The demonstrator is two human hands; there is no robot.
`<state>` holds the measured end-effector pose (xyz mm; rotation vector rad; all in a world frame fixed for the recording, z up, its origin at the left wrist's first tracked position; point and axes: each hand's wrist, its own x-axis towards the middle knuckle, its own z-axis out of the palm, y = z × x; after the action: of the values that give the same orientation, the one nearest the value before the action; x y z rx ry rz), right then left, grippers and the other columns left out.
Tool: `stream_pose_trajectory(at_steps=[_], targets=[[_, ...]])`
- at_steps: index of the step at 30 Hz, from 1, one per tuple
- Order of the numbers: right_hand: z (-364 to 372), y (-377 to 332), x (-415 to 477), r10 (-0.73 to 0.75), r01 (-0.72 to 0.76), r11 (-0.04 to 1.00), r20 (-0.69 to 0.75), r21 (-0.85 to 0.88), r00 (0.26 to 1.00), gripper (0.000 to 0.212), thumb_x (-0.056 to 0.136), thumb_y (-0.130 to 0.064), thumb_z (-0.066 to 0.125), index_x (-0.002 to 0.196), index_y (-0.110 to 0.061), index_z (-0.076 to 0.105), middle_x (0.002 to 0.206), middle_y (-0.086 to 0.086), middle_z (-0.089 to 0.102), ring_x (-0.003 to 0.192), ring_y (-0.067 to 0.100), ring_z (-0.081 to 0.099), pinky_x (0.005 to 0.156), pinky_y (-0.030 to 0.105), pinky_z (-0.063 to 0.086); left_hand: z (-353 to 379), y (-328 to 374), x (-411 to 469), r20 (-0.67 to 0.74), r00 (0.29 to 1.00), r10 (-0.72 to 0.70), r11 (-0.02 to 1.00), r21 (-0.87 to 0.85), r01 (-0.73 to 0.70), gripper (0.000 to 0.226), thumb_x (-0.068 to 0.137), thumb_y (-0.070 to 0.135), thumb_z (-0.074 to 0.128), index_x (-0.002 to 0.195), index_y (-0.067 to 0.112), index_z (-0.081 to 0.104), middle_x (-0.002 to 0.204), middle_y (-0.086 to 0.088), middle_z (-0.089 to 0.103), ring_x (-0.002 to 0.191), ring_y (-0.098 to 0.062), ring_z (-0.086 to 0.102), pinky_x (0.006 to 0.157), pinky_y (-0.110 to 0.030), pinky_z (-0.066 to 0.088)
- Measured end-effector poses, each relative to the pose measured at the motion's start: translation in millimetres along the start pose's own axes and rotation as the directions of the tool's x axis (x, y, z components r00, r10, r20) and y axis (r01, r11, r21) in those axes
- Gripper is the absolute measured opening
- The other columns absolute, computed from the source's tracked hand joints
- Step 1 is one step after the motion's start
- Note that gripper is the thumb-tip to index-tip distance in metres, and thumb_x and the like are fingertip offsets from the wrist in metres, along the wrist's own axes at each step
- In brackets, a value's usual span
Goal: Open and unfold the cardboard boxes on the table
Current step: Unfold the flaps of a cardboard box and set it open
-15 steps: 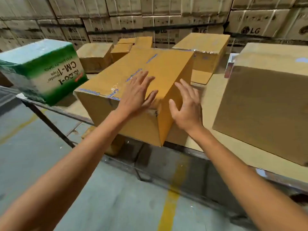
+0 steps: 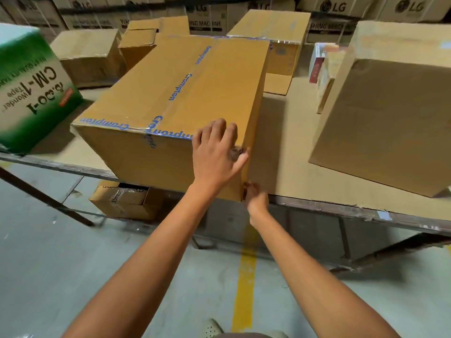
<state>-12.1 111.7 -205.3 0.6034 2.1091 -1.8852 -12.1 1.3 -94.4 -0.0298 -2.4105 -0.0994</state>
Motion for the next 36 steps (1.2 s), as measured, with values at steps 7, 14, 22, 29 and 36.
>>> stream_pose_trajectory(at_steps=[7,14,22,29,36], targets=[[22.0,11.9,-0.4,0.245,-0.24,0.952,-0.002,0.189,0.969,0.018,0.095,-0.016,0.054,0.092,-0.004,0.068,0.086,0.013,0.07,0.073,0.026,0.055,0.064,0.036,0.041,-6.1,-30.5,-16.8,-0.084,0.996,0.016,0.999,-0.031,-0.019,0.051,0.085,0.054,0.056,0.121,0.017,0.064,0.127,-0.006,0.06,0.117,-0.029,0.054,0.096,-0.044,0.037],[38.1,-2.6,-18.8,0.409,-0.516,0.635,0.317,0.575,0.856,0.033,0.094,-0.039,0.066,0.107,-0.009,0.063,0.099,0.012,0.071,0.076,0.027,0.071,0.056,0.036,0.058,-9.3,-54.9,-23.6,-0.068,0.998,-0.009,0.999,-0.041,0.006,0.06,0.087,0.057,0.057,0.127,0.013,0.062,0.138,-0.012,0.058,0.133,-0.033,0.048,0.107,-0.046,0.036],[45.6,-33.3,-32.5,0.304,-0.44,0.782,0.345,0.441,0.888,0.082,0.063,-0.068,0.08,0.126,-0.021,0.059,0.119,0.01,0.068,0.108,0.03,0.064,0.07,0.036,0.054,-49.0,-78.9,11.1,-0.158,0.987,-0.029,0.982,-0.189,-0.002,0.061,0.097,0.061,0.039,0.121,0.012,0.067,0.126,-0.007,0.065,0.118,-0.027,0.058,0.099,-0.039,0.038],[27.9,-115.6,-68.2,-0.19,0.121,0.932,0.178,0.34,0.966,0.122,0.045,-0.096,0.062,0.143,-0.025,0.049,0.141,-0.006,0.057,0.13,0.018,0.052,0.111,0.051,0.04,-125.1,-128.1,80.1,-0.236,0.957,-0.168,0.858,-0.513,0.024,0.056,0.098,0.054,0.04,0.126,0.014,0.067,0.118,-0.003,0.071,0.105,-0.015,0.064,0.085,-0.033,0.049],[23.1,-196.6,-82.7,-0.414,0.32,0.838,0.131,0.442,0.901,0.091,0.076,-0.076,0.063,0.145,-0.019,0.046,0.143,0.003,0.055,0.132,0.023,0.049,0.111,0.049,0.039,-145.5,-150.4,103.6,-0.232,0.881,-0.413,0.653,-0.75,0.109,0.043,0.095,0.061,0.039,0.083,0.039,0.073,0.074,0.021,0.067,0.072,-0.001,0.056,0.065,-0.027,0.038]])
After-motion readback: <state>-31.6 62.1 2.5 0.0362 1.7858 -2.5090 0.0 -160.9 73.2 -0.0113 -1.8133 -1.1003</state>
